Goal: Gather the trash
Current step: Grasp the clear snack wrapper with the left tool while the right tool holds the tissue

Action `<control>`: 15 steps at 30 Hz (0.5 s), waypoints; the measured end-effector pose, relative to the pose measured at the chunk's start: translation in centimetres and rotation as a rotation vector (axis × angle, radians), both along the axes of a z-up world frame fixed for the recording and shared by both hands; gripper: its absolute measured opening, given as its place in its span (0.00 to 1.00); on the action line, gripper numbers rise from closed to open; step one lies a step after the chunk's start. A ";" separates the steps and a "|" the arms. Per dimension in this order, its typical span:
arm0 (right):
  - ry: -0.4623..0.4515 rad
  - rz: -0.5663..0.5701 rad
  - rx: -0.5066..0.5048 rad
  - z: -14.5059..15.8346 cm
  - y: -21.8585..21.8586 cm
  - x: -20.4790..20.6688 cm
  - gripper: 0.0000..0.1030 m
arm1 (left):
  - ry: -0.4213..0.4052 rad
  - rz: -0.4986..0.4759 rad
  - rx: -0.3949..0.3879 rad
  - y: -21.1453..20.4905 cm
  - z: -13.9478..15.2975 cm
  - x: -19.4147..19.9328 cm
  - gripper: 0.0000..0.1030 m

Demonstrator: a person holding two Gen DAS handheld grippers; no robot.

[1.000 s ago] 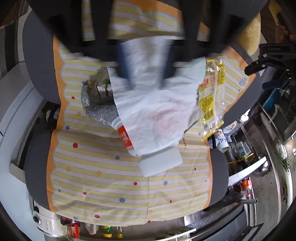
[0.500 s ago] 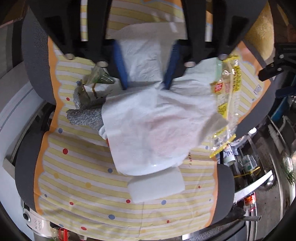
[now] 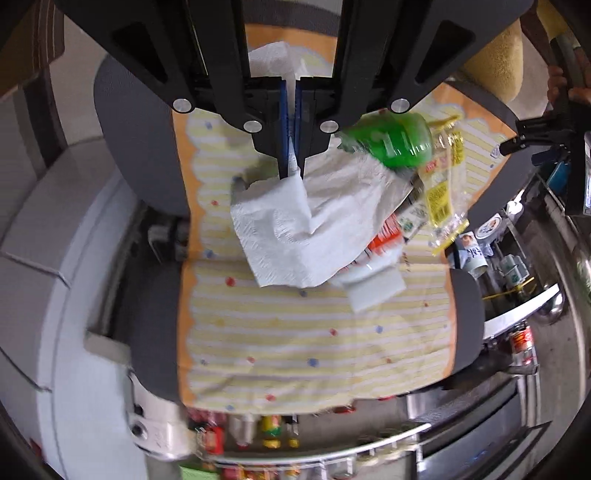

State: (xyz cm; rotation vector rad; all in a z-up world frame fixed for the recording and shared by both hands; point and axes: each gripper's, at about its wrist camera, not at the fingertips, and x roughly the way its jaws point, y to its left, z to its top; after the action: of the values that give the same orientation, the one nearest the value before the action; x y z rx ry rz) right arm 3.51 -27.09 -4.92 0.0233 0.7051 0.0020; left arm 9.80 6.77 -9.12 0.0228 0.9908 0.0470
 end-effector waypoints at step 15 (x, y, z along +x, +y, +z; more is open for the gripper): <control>0.108 0.014 0.023 -4.9 0.7 -0.8 0.03 | 0.006 -0.088 -0.328 0.2 -4.2 4.9 0.59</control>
State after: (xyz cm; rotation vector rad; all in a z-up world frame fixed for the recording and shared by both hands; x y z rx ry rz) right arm 2.73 -26.43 -9.83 0.0404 0.8128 0.0222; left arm 14.69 6.96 -13.35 -0.2339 0.9929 -0.1960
